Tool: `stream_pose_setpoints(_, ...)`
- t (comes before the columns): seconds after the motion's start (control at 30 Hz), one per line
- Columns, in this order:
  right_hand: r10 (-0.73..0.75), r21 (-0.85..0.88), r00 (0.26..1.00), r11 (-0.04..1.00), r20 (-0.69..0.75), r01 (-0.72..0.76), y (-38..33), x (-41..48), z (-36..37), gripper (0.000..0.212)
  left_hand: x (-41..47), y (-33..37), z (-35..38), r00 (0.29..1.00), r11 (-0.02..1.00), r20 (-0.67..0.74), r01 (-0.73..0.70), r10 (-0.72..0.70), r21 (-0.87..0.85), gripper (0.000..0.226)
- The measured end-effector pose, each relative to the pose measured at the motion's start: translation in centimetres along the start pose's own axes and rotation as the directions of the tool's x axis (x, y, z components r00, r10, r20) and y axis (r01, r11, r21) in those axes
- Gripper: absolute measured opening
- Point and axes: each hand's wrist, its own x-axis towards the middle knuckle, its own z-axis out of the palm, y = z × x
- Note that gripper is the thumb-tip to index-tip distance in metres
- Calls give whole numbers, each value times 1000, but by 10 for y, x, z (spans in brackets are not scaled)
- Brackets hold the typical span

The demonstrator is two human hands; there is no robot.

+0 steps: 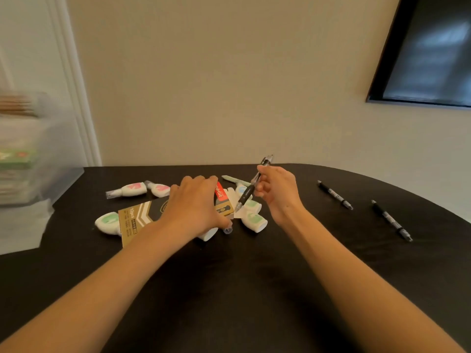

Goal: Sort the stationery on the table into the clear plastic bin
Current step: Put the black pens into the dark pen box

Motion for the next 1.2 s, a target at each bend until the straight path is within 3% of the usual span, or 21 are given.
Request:
stream_pose_setpoints(0.1, 62, 144, 993, 988, -105, -46, 7, -16, 9, 5, -19, -9, 1, 1000, 999, 25, 7, -6, -41, 92)
stream_pose_setpoints(0.17, 108, 206, 985, 975, -131, -80, 13, -26, 13, 11, -29, -16, 2, 999, 997, 34, 18, -16, -78, 93)
stream_pose_setpoints(0.37, 216, 24, 956, 974, 199, -226, 30, -57, 29, 45, -46, -26, 14, 999, 992, 15, 43, -41, -120, 91)
stream_pose_setpoints(0.47, 302, -198, 914, 947, 271, -254, 33, -58, 29, 22, -48, -29, 18, 999, 994, -18, 48, -50, -102, 93)
stream_pose_setpoints(0.63, 319, -69, 886, 947, 336, -315, 33, -58, 21, 13, -47, -33, 18, 998, 994, -25, 58, -60, -94, 94)
stream_pose_setpoints(0.77, 238, 29, 935, 967, 263, -254, 29, -54, 10, 10, -47, -34, 16, 997, 993, -34, 68, -72, -95, 94)
stream_pose_setpoints(0.9, 192, -172, 906, 976, 376, -135, 29, -60, 7, 11, -47, -30, 17, 998, 993, -37, 49, -53, -105, 93)
stream_pose_setpoints(1.03, 190, -460, 883, 887, 430, 33, 29, -64, 12, 22, -45, -20, 19, 1000, 995, -20, 17, -19, -98, 94)
stream_pose_setpoints(1.13, 145, -522, 887, 844, 438, 120, 26, -61, 8, 23, -43, -13, 18, 1000, 996, -10, 5, -6, -92, 95)
stream_pose_setpoints(1.2, 145, -477, 871, 872, 469, 112, 21, -59, -2, 24, -40, -6, 17, 1000, 995, -24, -9, 6, -98, 94)
